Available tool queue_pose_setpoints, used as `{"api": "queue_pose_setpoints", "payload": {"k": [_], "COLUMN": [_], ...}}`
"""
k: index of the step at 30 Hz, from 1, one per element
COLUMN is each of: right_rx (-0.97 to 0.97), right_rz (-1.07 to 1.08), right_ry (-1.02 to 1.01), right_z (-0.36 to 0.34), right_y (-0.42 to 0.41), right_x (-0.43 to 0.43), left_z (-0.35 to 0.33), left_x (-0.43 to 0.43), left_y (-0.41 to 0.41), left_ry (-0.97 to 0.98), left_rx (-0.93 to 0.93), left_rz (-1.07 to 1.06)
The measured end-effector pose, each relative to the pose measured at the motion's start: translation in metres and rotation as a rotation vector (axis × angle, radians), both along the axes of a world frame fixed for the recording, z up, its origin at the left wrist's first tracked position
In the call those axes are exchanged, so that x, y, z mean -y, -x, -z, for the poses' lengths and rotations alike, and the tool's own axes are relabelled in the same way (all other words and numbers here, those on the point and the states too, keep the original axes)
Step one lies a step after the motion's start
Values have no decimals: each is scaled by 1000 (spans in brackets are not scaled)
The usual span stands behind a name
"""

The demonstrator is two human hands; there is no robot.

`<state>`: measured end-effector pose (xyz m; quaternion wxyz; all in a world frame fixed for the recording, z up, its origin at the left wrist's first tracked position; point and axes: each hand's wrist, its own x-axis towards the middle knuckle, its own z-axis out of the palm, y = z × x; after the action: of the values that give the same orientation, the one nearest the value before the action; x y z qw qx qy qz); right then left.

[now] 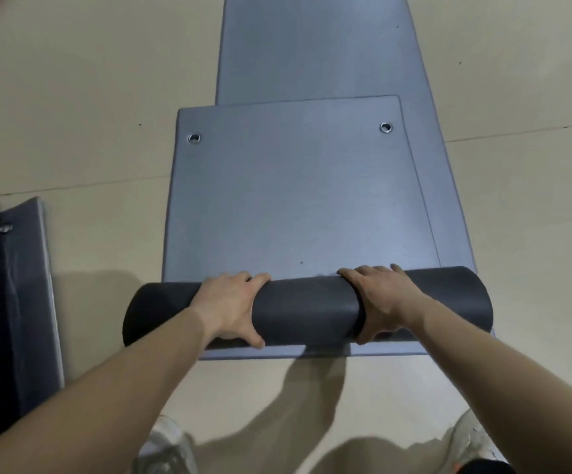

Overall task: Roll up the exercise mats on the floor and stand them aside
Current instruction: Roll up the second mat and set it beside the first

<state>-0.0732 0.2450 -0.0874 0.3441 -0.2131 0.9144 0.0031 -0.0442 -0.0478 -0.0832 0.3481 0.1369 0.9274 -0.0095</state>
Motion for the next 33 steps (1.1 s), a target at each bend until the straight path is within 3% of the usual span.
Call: {"api": "queue_pose_setpoints", "payload": {"k": [4, 6, 7, 11, 13, 15, 18, 21, 25, 28, 33], "right_rx": [-281, -301, -285, -135, -121, -248, -469, -409, -336, -245, -113], "right_rz": [89, 90, 92, 81, 85, 120, 117, 40, 40, 18, -35], "right_ry": [6, -11, -9, 34, 52, 91, 63, -104, -18, -26, -90], "right_z": [14, 22, 21, 0, -10, -12, 4, 20, 14, 10, -10], "right_y": [-74, -80, -68, 9, 26, 19, -6, 20, 101, 133, 112], "right_x": [-4, -3, -3, 5, 10, 7, -9, -12, -3, -3, 10], "left_z": [-9, -11, -12, -5, 3, 12, 13, 5, 21, 27, 9], "left_x": [4, 8, 9, 9, 4, 5, 21, 27, 12, 10, 13], "left_y": [10, 21, 20, -25, -39, -25, 35, 82, 77, 97, 74], "left_ry": [-108, -138, -142, -58, 20, 80, -27, -78, 48, 85, 67], "left_rx": [193, 221, 165, -365, -326, -270, -208, -164, -355, -425, -317], "left_rz": [-154, -205, -235, -393, -329, -265, -285, -257, -67, -45, -31]}}
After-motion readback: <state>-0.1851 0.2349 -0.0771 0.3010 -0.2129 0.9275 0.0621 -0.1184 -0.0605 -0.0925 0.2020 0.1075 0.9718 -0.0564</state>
